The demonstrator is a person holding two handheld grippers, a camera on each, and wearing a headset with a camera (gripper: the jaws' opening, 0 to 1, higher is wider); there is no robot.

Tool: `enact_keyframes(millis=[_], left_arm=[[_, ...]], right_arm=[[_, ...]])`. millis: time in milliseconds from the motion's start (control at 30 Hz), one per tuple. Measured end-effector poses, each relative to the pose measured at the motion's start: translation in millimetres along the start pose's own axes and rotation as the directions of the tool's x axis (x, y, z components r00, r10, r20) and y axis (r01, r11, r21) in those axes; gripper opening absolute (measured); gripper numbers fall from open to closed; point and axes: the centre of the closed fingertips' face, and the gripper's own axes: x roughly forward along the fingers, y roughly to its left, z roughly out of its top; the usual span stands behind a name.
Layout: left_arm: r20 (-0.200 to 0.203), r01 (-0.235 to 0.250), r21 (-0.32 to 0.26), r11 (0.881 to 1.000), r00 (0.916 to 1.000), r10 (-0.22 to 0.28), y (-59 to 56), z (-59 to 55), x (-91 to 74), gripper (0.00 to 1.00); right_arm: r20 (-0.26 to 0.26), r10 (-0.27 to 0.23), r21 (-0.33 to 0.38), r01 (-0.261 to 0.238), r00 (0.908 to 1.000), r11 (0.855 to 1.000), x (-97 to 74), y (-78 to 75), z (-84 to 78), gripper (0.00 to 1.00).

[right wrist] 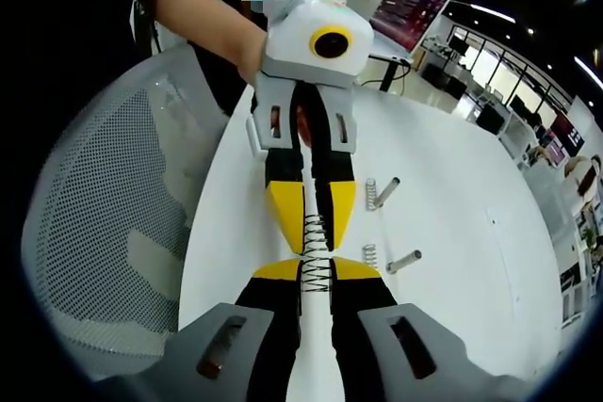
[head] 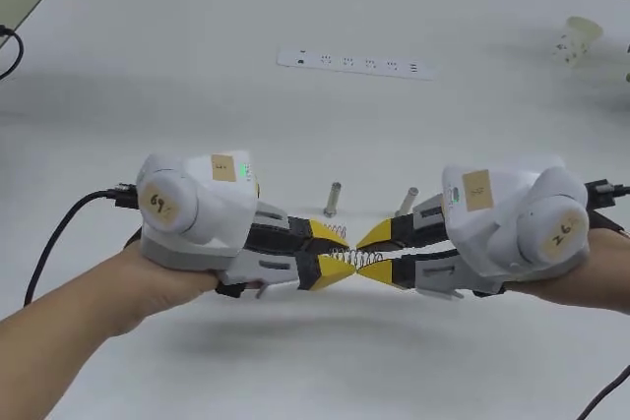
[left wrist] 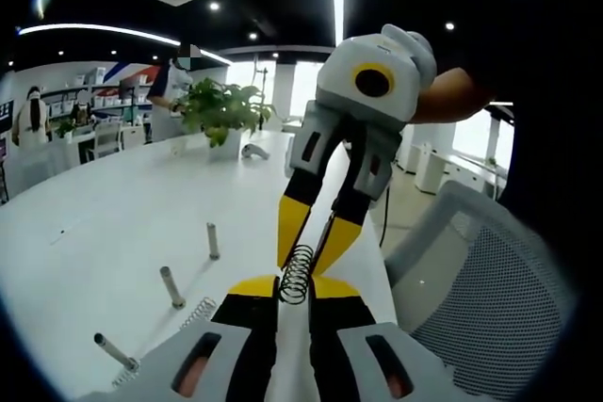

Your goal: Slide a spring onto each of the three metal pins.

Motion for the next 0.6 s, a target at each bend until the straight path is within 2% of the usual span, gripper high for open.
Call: enact_keyframes(millis=[233,400,600], left_arm=[[0.002,0.013,-0.012,1.000,0.9999,-0.013,-4.4,-0.7,-0.2,0.03],[0.005,0.029,-0.042,0.999,0.9996,-0.029,-5.7,-5.3,2.6,0.03],[0.003,0.038,-0.045,0.998,0.9993,-0.038,-7.4,-6.2,3.7,0.03]], right_arm=[[-0.007,-0.002,-0.003,0.002,1.0000,1.000,0.7,3.1,-1.6,0.09],[-0.025,0.000,0.002,0.000,0.9997,1.000,2.5,5.0,-10.1,0.09],[-0.029,0.001,0.025,0.000,0.9996,1.000,1.7,6.3,-14.3,0.09]])
